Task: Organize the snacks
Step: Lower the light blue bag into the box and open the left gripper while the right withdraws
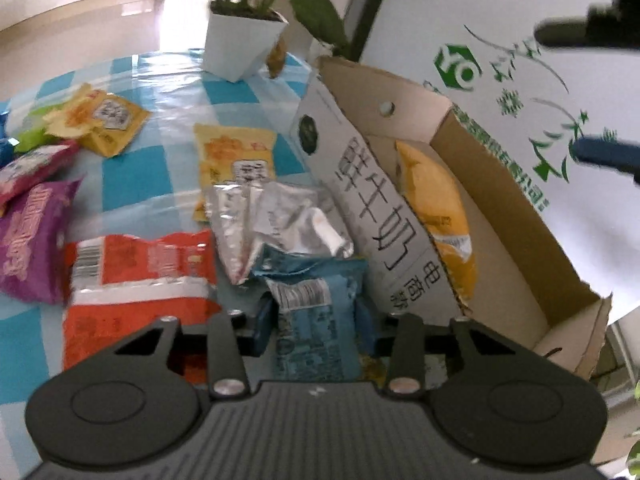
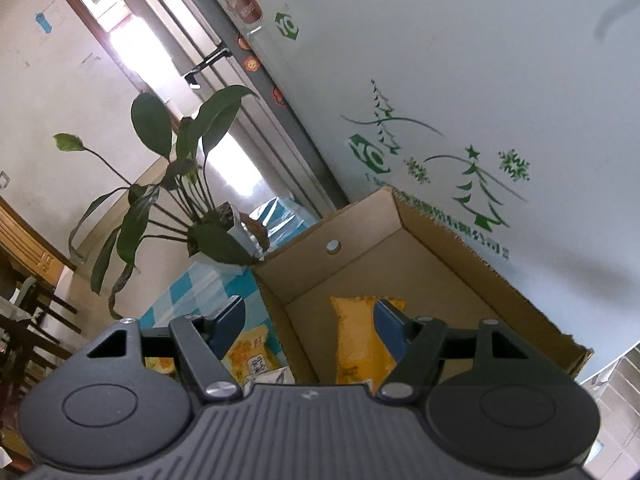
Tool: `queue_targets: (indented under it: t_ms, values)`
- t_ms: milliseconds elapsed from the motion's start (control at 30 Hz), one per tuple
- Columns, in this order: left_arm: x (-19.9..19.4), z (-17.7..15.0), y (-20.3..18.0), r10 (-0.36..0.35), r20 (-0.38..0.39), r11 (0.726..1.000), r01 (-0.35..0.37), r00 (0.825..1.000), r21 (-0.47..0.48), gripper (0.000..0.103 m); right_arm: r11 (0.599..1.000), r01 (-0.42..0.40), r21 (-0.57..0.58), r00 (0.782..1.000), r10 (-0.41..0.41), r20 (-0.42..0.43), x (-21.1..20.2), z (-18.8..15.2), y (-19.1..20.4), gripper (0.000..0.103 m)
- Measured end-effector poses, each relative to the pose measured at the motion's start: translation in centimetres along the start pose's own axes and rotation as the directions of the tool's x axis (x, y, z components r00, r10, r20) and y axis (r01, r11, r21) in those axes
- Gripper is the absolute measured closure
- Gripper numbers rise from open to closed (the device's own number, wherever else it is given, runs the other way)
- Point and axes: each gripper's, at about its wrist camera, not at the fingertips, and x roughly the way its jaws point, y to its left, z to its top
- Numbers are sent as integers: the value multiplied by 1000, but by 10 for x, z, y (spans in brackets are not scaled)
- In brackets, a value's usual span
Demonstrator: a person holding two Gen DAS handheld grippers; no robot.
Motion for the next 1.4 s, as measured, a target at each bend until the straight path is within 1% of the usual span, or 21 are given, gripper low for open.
queue_targets:
  t_ms: [100, 200, 300, 367, 467, 533, 567, 600, 633, 700, 767, 833, 867, 900, 967, 1033, 1067, 1233, 1300, 1367, 1400]
  values:
    - [-24, 6, 10, -10, 65, 999, 13, 998, -43, 64, 1000, -3, 16, 1000, 3, -6, 0, 0, -2, 28]
    - [-46, 23, 17, -73, 122, 992, 84, 990, -89, 64, 999, 0, 38, 1000, -1, 11, -4, 2, -6, 28]
    - [-58, 42, 10, -123, 169, 987, 139, 978, -85, 64, 999, -6, 52, 999, 4, 38, -9, 4, -8, 28]
    - [-60, 54, 2, -171, 186, 978, 189, 968, -85, 64, 998, -4, 55, 999, 2, 47, -11, 5, -8, 28]
    - [-50, 67, -15, -247, 185, 958, 268, 951, -101, 63, 998, -6, 57, 998, 2, 58, -13, 6, -9, 28]
    - [-38, 73, -27, -306, 159, 942, 322, 939, -91, 61, 999, 4, 49, 998, -7, 65, -13, 7, -8, 28]
    - [-31, 75, -31, -328, 133, 934, 342, 935, -102, 56, 999, 9, 43, 998, -12, 67, -13, 7, -7, 28]
    - [-26, 75, -35, -334, 113, 932, 345, 936, -109, 44, 999, 11, 38, 998, -13, 67, -13, 7, -6, 28]
    - [-23, 75, -39, -331, 105, 934, 341, 938, -104, 40, 999, 9, 35, 998, -11, 63, -13, 7, -6, 28]
    - [-27, 75, -38, -319, 135, 941, 331, 938, -72, 34, 999, 5, 33, 998, -7, 55, -12, 7, -8, 28]
    - [-33, 77, -27, -298, 175, 947, 313, 938, -64, 31, 999, 9, 33, 999, -11, 48, -11, 7, -9, 28]
    - [-37, 80, -12, -241, 212, 962, 262, 947, -79, 31, 999, 11, 31, 999, -13, 40, -9, 7, -10, 28]
    - [-38, 82, -3, -192, 227, 973, 215, 955, -82, 30, 999, 11, 32, 999, -12, 34, -8, 7, -11, 28]
    - [-36, 84, 5, -136, 227, 983, 160, 964, -93, 30, 999, 5, 37, 1000, -6, 28, -8, 6, -11, 28]
    - [-25, 86, 19, -30, 200, 992, 53, 979, -112, 30, 999, -11, 49, 1000, 10, 21, -7, 6, -12, 28]
    - [-12, 86, 28, 42, 177, 995, -24, 983, -101, 30, 999, -11, 40, 1000, 10, 11, -5, 4, -10, 28]
    - [-4, 85, 30, 63, 155, 995, -49, 986, -89, 30, 999, -10, 33, 1000, 10, 5, -3, 4, -7, 28]
    - [29, 79, 27, 80, 112, 996, -76, 990, -34, 30, 1000, 3, 10, 1000, -3, -22, 9, 2, 0, 28]
    - [41, 74, 24, 116, 90, 993, -117, 989, 7, 30, 1000, 8, 1, 999, -8, -47, 19, 0, 4, 28]
    - [53, 71, 27, 166, 61, 986, -166, 984, 7, 32, 1000, 11, -8, 997, -12, -76, 28, -4, 6, 28]
    - [52, 67, 30, 170, 76, 985, -171, 983, 12, 31, 1000, 16, -14, 995, -17, -97, 34, -6, 7, 28]
